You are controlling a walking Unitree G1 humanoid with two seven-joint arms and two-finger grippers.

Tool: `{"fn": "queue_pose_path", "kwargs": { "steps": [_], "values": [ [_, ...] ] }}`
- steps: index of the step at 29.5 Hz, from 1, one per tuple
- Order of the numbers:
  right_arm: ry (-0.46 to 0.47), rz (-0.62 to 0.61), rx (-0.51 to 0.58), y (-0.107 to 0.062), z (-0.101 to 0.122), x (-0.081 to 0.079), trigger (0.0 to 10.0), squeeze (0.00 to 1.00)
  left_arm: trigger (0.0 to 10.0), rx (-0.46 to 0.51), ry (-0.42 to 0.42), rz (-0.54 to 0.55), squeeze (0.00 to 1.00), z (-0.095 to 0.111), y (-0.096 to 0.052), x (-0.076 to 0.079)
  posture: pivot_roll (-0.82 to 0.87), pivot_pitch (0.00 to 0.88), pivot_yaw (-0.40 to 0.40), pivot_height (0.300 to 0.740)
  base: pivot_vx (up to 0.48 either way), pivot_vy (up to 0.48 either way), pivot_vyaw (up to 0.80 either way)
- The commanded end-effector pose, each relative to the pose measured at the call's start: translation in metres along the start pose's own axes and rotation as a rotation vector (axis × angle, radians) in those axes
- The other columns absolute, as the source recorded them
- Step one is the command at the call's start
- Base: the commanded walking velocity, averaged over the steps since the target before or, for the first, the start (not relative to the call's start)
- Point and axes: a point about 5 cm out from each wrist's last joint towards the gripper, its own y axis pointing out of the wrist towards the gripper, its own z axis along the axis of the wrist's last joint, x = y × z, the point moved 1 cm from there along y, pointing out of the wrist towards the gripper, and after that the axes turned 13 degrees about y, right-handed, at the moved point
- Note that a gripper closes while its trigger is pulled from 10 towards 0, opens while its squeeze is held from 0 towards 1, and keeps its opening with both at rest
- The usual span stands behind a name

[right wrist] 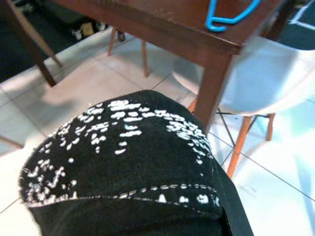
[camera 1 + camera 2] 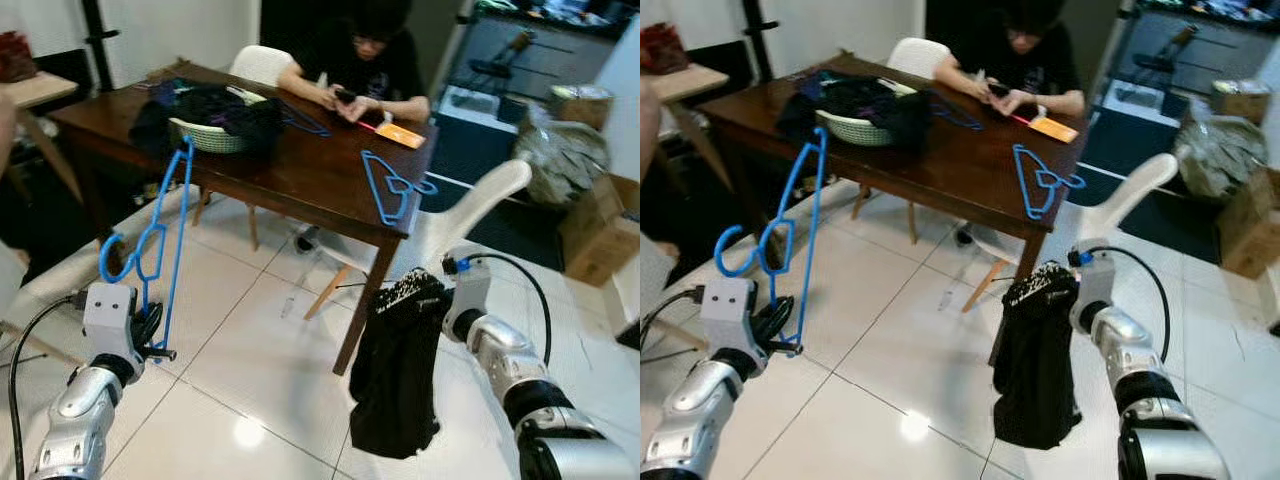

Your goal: Hang hanger

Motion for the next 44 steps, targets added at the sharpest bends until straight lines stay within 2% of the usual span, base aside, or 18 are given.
{"fn": "queue_pose_path", "kwargs": {
  "steps": [1, 3, 11, 20, 25, 28, 42, 44],
  "values": [
    [0.001, 0.002, 0.037, -0.002, 0.007, 0.002, 10.0, 0.00, 10.0, 0.003, 0.014, -0.011, 0.00, 0.002, -0.001, 0.002, 0.09, 0.000, -0.068, 0.740, 0.000, 0.000, -0.80],
    [0.001, 0.003, 0.038, -0.002, 0.007, 0.003, 10.0, 0.00, 10.0, 0.002, 0.019, -0.013, 0.00, 0.002, -0.001, 0.002, 0.09, 0.000, -0.068, 0.740, 0.000, 0.000, -0.80],
    [0.013, 0.001, 0.072, -0.003, 0.008, 0.001, 10.0, 0.00, 10.0, -0.005, 0.020, -0.024, 0.00, 0.001, -0.005, -0.004, 0.08, 0.000, 0.022, 0.740, 0.000, 0.000, -0.80],
    [0.006, 0.035, 0.080, -0.003, 0.006, -0.006, 10.0, 0.00, 10.0, -0.005, 0.044, -0.021, 0.00, 0.002, -0.005, -0.006, 0.09, 0.000, 0.023, 0.740, 0.000, 0.000, -0.80],
    [-0.037, 0.122, 0.093, 0.002, 0.006, -0.022, 10.0, 0.00, 10.0, 0.005, 0.054, 0.060, 0.00, 0.004, -0.004, -0.016, 0.10, 0.000, 0.004, 0.740, 0.134, 0.000, 0.00],
    [-0.025, 0.141, 0.101, 0.003, 0.007, -0.025, 10.0, 0.00, 10.0, 0.009, 0.048, 0.095, 0.00, 0.004, -0.005, -0.022, 0.10, 0.000, 0.005, 0.740, 0.427, 0.000, 0.00],
    [-0.023, 0.172, 0.116, 0.001, 0.008, -0.029, 10.0, 0.00, 10.0, 0.008, 0.054, 0.092, 0.00, 0.004, -0.003, -0.022, 0.10, 0.000, 0.009, 0.740, 0.480, 0.000, 0.00],
    [0.027, 0.243, 0.166, 0.000, 0.017, -0.034, 10.0, 0.00, 10.0, 0.025, 0.073, 0.087, 0.00, 0.009, -0.002, -0.020, 0.10, 0.000, 0.004, 0.740, 0.480, 0.000, 0.00]
  ]
}}
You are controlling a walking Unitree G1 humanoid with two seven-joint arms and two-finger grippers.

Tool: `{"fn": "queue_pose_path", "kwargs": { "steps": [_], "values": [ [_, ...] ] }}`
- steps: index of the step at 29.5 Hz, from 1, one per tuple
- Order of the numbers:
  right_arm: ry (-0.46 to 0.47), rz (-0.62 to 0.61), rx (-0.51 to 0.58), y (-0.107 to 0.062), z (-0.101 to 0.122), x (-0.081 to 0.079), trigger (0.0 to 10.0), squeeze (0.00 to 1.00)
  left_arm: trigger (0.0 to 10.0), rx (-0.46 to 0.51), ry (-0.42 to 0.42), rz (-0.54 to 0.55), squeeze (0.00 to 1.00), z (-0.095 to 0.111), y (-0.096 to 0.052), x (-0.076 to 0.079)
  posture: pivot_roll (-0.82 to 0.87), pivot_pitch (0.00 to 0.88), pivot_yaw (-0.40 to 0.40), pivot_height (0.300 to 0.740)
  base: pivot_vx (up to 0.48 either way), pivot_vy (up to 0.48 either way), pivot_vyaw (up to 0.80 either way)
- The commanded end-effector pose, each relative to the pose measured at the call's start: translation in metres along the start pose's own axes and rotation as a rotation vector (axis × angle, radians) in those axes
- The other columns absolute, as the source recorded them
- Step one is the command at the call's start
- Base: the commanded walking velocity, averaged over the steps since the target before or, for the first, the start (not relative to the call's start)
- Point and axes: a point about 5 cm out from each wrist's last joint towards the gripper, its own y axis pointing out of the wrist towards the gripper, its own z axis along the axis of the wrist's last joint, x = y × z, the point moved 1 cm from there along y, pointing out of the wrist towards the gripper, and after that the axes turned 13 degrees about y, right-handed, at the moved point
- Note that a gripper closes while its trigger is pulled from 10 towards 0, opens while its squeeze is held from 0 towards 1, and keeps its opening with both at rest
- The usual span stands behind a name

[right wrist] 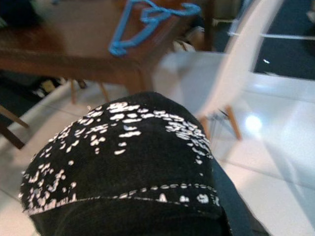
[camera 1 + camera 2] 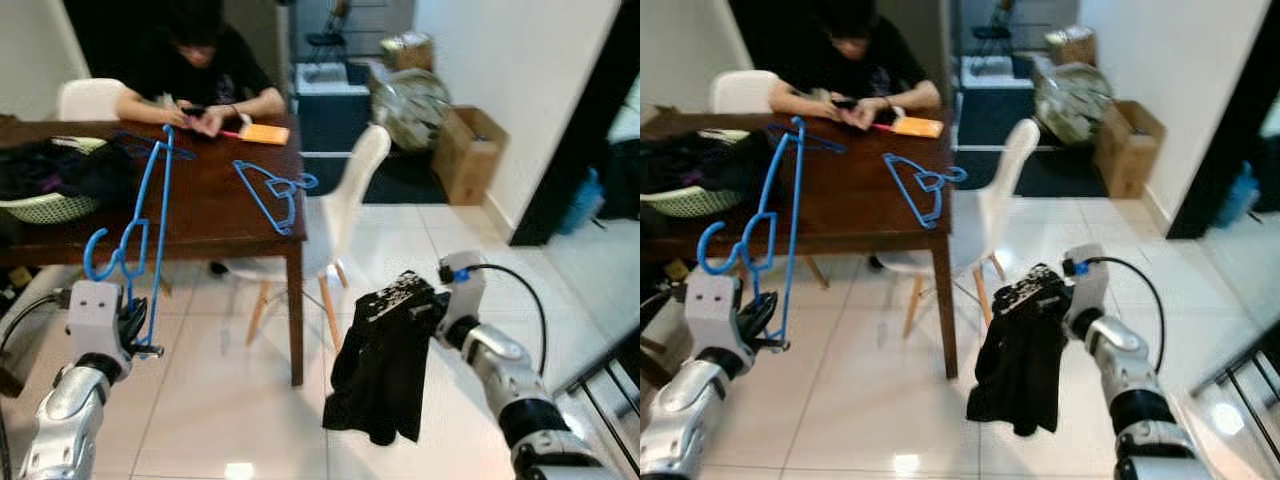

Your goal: Hang hanger

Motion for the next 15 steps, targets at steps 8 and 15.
{"fn": "queue_pose_path", "kwargs": {
  "steps": [8, 15],
  "values": [
    [0.269, 0.531, 0.407, -0.002, 0.099, -0.075, 10.0, 0.00, 10.0, 0.080, 0.009, 0.027, 0.00, 0.023, -0.003, 0.002, 0.12, 0.000, -0.015, 0.740, 0.480, 0.000, 0.00],
    [0.252, 0.656, 0.530, 0.013, 0.151, -0.116, 10.0, 0.00, 10.0, 0.142, 0.011, 0.069, 0.00, 0.041, -0.007, 0.001, 0.15, 0.000, -0.051, 0.740, 0.480, 0.000, 0.00]
  ]
}}
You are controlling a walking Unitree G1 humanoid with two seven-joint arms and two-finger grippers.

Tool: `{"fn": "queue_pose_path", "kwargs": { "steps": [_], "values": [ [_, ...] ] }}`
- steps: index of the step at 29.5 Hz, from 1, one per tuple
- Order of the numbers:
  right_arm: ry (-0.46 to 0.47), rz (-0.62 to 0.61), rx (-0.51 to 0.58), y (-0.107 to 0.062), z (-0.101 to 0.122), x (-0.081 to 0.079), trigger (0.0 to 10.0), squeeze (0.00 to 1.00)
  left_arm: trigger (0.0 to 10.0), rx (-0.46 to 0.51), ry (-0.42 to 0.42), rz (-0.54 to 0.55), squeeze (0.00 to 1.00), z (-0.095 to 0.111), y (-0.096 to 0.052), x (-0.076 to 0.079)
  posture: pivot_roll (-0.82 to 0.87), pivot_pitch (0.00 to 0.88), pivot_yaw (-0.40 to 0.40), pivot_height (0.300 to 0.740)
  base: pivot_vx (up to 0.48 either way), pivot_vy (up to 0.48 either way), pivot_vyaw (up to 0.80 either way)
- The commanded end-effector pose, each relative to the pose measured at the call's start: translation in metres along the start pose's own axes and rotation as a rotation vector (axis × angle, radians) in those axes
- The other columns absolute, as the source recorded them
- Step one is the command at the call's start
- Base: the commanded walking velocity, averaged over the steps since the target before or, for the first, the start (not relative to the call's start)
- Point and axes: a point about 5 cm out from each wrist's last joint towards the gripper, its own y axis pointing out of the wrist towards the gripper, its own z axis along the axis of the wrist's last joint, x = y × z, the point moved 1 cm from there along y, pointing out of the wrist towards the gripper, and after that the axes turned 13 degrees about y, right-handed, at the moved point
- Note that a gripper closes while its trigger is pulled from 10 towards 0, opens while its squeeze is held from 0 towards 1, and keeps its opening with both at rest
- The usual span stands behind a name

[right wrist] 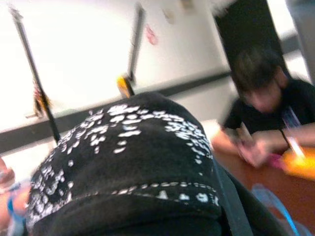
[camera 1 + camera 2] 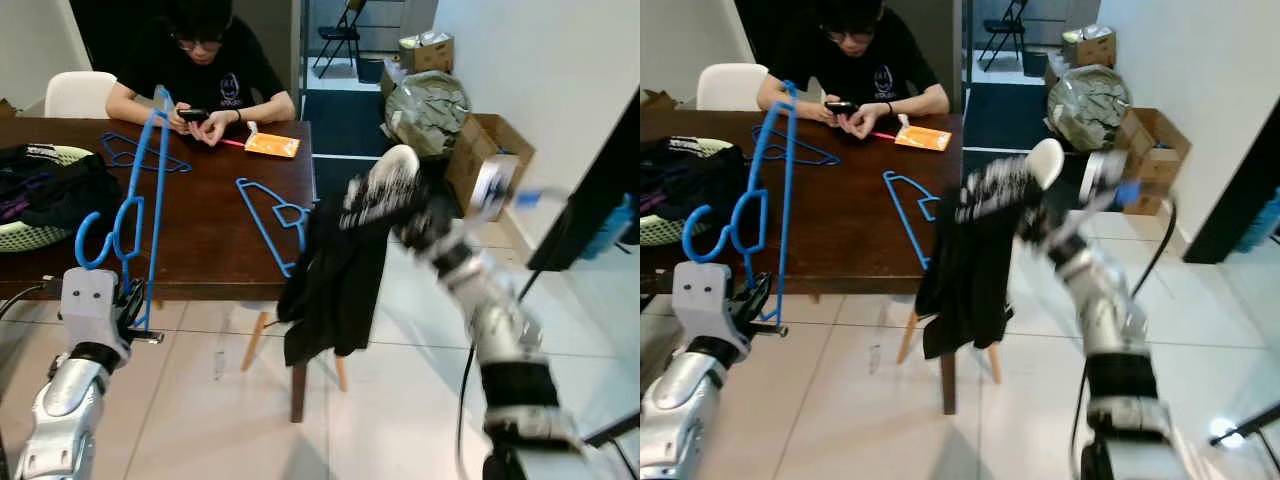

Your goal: Hang hanger

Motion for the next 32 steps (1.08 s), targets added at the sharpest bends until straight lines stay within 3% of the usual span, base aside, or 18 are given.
{"fn": "queue_pose_path", "kwargs": {
  "steps": [1, 3, 4, 5, 6, 10, 15, 23, 26, 30, 32],
  "values": [
    [-0.009, 0.042, 0.007, 0.019, -0.003, -0.008, 10.0, 0.00, 10.0, 0.002, -0.009, 0.020, 0.00, 0.002, -0.002, 0.000, 0.16, 0.000, -0.054, 0.740, 0.480, 0.000, 0.00],
    [-0.006, 0.061, 0.012, 0.029, -0.003, -0.011, 10.0, 0.00, 10.0, 0.005, -0.011, 0.021, 0.00, 0.003, -0.002, 0.003, 0.16, 0.000, -0.059, 0.740, 0.480, 0.000, 0.00],
    [-0.011, 0.080, 0.017, 0.041, -0.004, -0.017, 10.0, 0.00, 10.0, 0.000, -0.014, 0.023, 0.00, 0.001, -0.004, 0.007, 0.17, 0.000, -0.069, 0.740, 0.480, 0.000, 0.00],
    [-0.011, 0.080, 0.017, 0.041, -0.004, -0.017, 10.0, 0.00, 10.0, 0.000, -0.014, 0.023, 0.00, 0.001, -0.004, 0.007, 0.17, 0.000, -0.069, 0.740, 0.480, 0.000, 0.00],
    [-0.038, 0.094, 0.007, 0.060, -0.008, -0.024, 10.0, 0.00, 10.0, -0.013, -0.016, 0.026, 0.00, -0.003, -0.007, 0.014, 0.18, 0.000, -0.078, 0.740, 0.480, 0.000, 0.00],
    [-0.040, 0.093, -0.027, 0.073, -0.014, -0.033, 10.0, 0.00, 10.0, -0.030, -0.021, 0.030, 0.00, -0.005, -0.010, 0.021, 0.19, 0.000, -0.089, 0.740, 0.480, 0.000, 0.00],
    [-0.098, -0.068, -0.145, 0.096, -0.039, -0.030, 10.0, 0.00, 10.0, -0.030, -0.034, 0.044, 0.00, 0.000, -0.014, 0.029, 0.21, 0.000, -0.110, 0.740, 0.480, 0.000, 0.48],
    [-0.165, -0.118, -0.221, 0.100, -0.056, -0.025, 10.0, 0.00, 10.0, -0.026, 0.042, 0.069, 0.00, 0.003, -0.015, 0.026, 0.23, 0.000, -0.119, 0.740, 0.480, 0.000, 0.10],
    [-0.293, -0.133, -0.423, 0.084, -0.095, -0.023, 10.0, 0.00, 10.0, -0.027, 0.042, 0.113, 0.00, 0.004, -0.015, 0.023, 0.21, 0.000, -0.107, 0.740, 0.480, 0.000, 0.00],
    [-0.329, -0.148, -0.496, 0.075, -0.111, -0.020, 10.0, 0.00, 10.0, -0.031, 0.042, 0.108, 0.00, 0.004, -0.013, 0.027, 0.21, 0.000, -0.104, 0.740, 0.416, 0.000, 0.00],
    [-0.364, -0.245, -0.527, 0.066, -0.123, -0.010, 10.0, 0.00, 10.0, -0.033, 0.032, 0.088, 0.00, 0.005, -0.011, 0.033, 0.20, 0.000, -0.104, 0.740, 0.000, 0.000, 0.00]
  ]
}}
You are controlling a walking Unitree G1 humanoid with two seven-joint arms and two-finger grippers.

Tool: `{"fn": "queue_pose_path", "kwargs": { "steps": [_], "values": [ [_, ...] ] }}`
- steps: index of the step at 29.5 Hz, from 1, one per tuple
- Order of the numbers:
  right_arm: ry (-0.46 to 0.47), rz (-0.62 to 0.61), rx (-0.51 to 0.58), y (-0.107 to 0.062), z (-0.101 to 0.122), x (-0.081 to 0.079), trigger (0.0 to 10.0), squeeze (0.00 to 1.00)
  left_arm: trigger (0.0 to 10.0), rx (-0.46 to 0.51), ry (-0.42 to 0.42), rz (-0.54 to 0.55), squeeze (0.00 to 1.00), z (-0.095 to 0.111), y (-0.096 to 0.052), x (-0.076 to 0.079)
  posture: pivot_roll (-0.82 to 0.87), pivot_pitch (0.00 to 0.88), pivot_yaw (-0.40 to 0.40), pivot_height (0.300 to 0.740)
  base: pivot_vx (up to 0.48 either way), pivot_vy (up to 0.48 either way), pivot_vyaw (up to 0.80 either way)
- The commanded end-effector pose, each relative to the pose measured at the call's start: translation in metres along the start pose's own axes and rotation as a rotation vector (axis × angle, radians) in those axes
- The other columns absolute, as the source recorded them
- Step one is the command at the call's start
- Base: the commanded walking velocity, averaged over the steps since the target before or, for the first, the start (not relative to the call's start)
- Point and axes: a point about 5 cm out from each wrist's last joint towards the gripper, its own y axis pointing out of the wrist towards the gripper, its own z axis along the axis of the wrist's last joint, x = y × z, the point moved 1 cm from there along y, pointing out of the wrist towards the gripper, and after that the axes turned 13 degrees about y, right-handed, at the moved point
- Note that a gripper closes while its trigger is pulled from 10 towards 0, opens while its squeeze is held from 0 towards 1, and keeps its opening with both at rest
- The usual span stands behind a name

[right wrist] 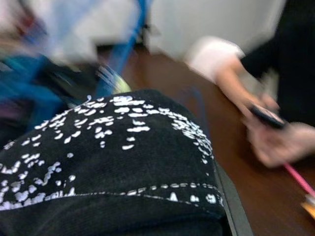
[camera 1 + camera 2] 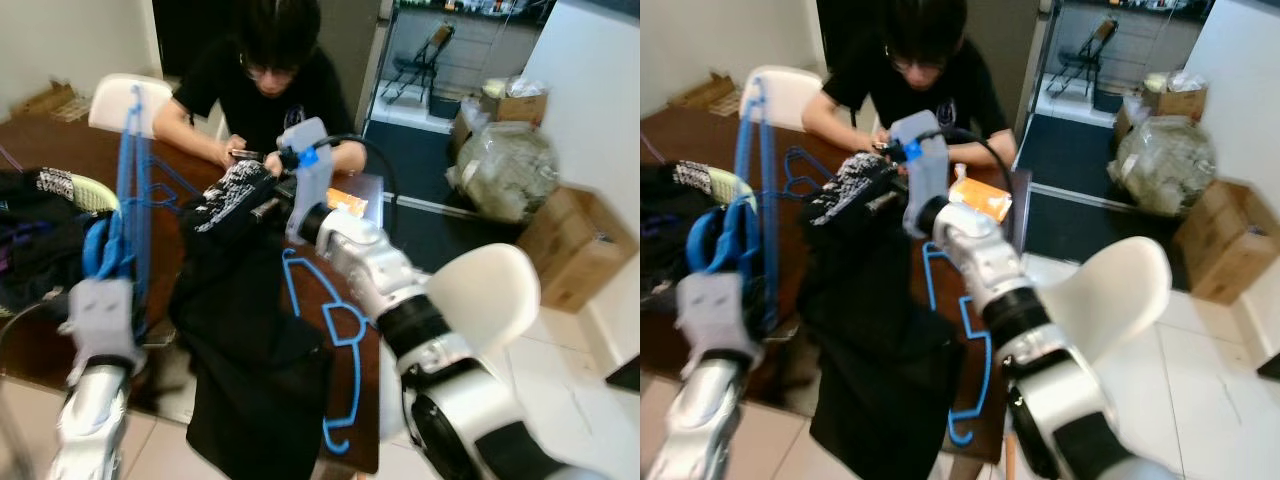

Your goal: Hang hanger

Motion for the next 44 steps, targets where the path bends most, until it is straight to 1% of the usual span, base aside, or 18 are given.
{"fn": "queue_pose_path", "kwargs": {
  "steps": [1, 2, 3, 4, 5, 12, 20, 23, 29, 30, 32, 33, 35, 36, 37, 39, 41, 44],
  "values": [
    [-0.068, -0.116, -0.037, 0.001, -0.013, 0.006, 10.0, 0.07, 10.0, -0.013, 0.002, -0.036, 0.00, -0.001, 0.001, 0.007, 0.21, 0.000, -0.104, 0.740, 0.000, 0.000, 0.00],
    [-0.068, -0.116, -0.037, 0.001, -0.013, 0.006, 10.0, 0.07, 10.0, -0.013, 0.002, -0.036, 0.00, -0.001, 0.001, 0.007, 0.21, 0.000, -0.104, 0.740, 0.000, 0.000, 0.00],
    [-0.104, -0.186, -0.060, -0.001, -0.020, 0.015, 10.0, 0.70, 10.0, 0.002, 0.004, -0.066, 0.00, 0.003, 0.002, 0.012, 0.20, 0.000, -0.104, 0.740, 0.000, 0.000, 0.00],
    [-0.104, -0.186, -0.060, -0.001, -0.020, 0.015, 10.0, 0.70, 10.0, 0.002, 0.004, -0.066, 0.00, 0.003, 0.002, 0.012, 0.20, 0.000, -0.104, 0.740, 0.000, 0.000, 0.00],
    [-0.127, -0.245, -0.084, -0.006, -0.025, 0.024, 10.0, 1.00, 10.0, 0.016, 0.018, -0.087, 0.00, 0.006, 0.002, 0.016, 0.20, 0.000, -0.103, 0.740, 0.000, 0.000, 0.00],
    [-0.157, -0.261, -0.137, -0.014, -0.033, 0.036, 10.0, 1.00, 10.0, 0.045, 0.041, -0.074, 0.00, 0.014, 0.005, 0.016, 0.20, 0.000, -0.100, 0.740, 0.000, 0.000, 0.00],
    [-0.189, -0.243, -0.157, -0.025, -0.032, 0.049, 10.0, 1.00, 10.0, 0.144, 0.049, -0.015, 0.00, 0.050, 0.019, -0.002, 0.19, 0.000, -0.098, 0.740, 0.000, 0.000, 0.00],
    [-0.202, -0.257, -0.137, -0.035, -0.021, 0.066, 10.0, 1.00, 10.0, 0.250, 0.082, -0.104, 0.00, 0.086, 0.025, -0.008, 0.19, 0.000, -0.103, 0.740, 0.000, 0.000, 0.00],
    [-0.138, -0.244, -0.051, -0.054, 0.000, 0.088, 10.0, 1.00, 10.0, 0.308, 0.146, -0.360, 0.00, 0.117, 0.022, -0.011, 0.19, 0.000, -0.101, 0.740, 0.000, 0.000, 0.00],
    [-0.120, -0.239, -0.022, -0.060, 0.007, 0.094, 10.0, 0.89, 10.0, 0.309, 0.157, -0.445, 0.00, 0.122, 0.018, -0.012, 0.19, 0.000, -0.101, 0.740, 0.000, 0.000, 0.00],
    [-0.120, -0.239, -0.022, -0.060, 0.007, 0.094, 10.0, 0.89, 10.0, 0.309, 0.157, -0.445, 0.00, 0.122, 0.018, -0.012, 0.19, 0.000, -0.101, 0.740, 0.000, 0.000, 0.00],
    [-0.113, -0.248, 0.015, -0.069, 0.016, 0.102, 10.0, 0.18, 10.0, 0.303, 0.148, -0.535, 0.00, 0.129, 0.012, -0.015, 0.19, 0.000, -0.098, 0.740, 0.000, 0.000, 0.00],
    [-0.113, -0.248, 0.015, -0.069, 0.016, 0.102, 10.0, 0.18, 10.0, 0.303, 0.148, -0.535, 0.00, 0.129, 0.012, -0.015, 0.19, 0.000, -0.098, 0.740, 0.000, 0.000, 0.00],
    [-0.133, -0.274, 0.074, -0.089, 0.033, 0.119, 10.0, 0.00, 10.0, 0.261, 0.123, -0.667, 0.00, 0.127, 0.001, -0.024, 0.19, 0.000, -0.094, 0.740, 0.000, 0.000, 0.00],
    [-0.133, -0.274, 0.074, -0.089, 0.033, 0.119, 10.0, 0.00, 10.0, 0.261, 0.123, -0.667, 0.00, 0.127, 0.001, -0.024, 0.19, 0.000, -0.094, 0.740, 0.000, 0.000, 0.00],
    [-0.218, -0.196, 0.120, -0.133, 0.061, 0.136, 10.0, 0.00, 10.0, 0.106, 0.183, -0.849, 0.00, 0.109, -0.015, -0.051, 0.18, 0.000, -0.078, 0.740, 0.000, 0.000, 0.00],
    [-0.218, -0.196, 0.120, -0.133, 0.061, 0.136, 10.0, 0.00, 10.0, 0.106, 0.183, -0.849, 0.00, 0.109, -0.015, -0.051, 0.18, 0.000, -0.078, 0.740, 0.000, 0.000, 0.00],
    [-0.279, -0.027, 0.048, -0.173, 0.071, 0.136, 10.0, 0.00, 10.0, -0.045, 0.221, -0.920, 0.00, 0.095, -0.022, -0.084, 0.17, 0.000, -0.071, 0.740, 0.000, 0.000, 0.00]
  ]
}}
